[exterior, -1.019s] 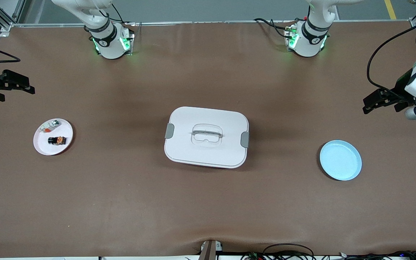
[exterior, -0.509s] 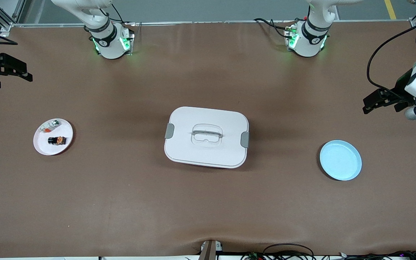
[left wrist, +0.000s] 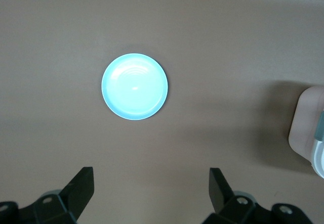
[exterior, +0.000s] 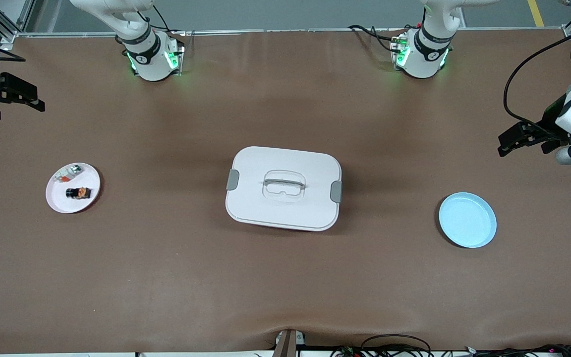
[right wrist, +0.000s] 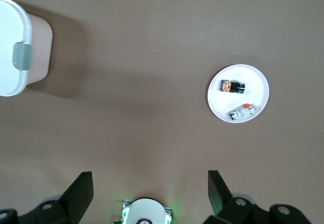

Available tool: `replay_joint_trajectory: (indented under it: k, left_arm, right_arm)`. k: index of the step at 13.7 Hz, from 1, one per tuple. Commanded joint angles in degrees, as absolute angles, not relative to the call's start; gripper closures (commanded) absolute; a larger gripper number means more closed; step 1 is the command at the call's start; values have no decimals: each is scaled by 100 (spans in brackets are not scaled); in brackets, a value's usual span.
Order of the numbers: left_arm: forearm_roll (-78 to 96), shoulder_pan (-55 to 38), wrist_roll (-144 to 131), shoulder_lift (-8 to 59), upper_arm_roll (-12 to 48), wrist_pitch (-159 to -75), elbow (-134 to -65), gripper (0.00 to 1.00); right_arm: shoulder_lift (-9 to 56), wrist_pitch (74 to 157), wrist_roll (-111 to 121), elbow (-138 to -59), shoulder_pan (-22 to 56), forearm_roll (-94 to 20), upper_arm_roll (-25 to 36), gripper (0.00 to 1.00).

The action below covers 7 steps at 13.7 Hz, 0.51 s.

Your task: Transfer orange switch to right arm and place

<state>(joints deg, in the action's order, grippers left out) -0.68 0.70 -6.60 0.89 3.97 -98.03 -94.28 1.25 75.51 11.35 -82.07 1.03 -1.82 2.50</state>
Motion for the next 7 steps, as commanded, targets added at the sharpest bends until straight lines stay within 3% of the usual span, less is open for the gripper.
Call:
replay_joint_trajectory:
  k: [1,7]
  left_arm:
    - [9,105,-536,123,404,-9712,-9325,0]
    - [18,193,-536,132,396,-9703,-9325,0]
  right_arm:
    - [70,7611,1002,-8209,466,-35,580,0]
    - [70,7743,-184,-8183,457,-141,650,0]
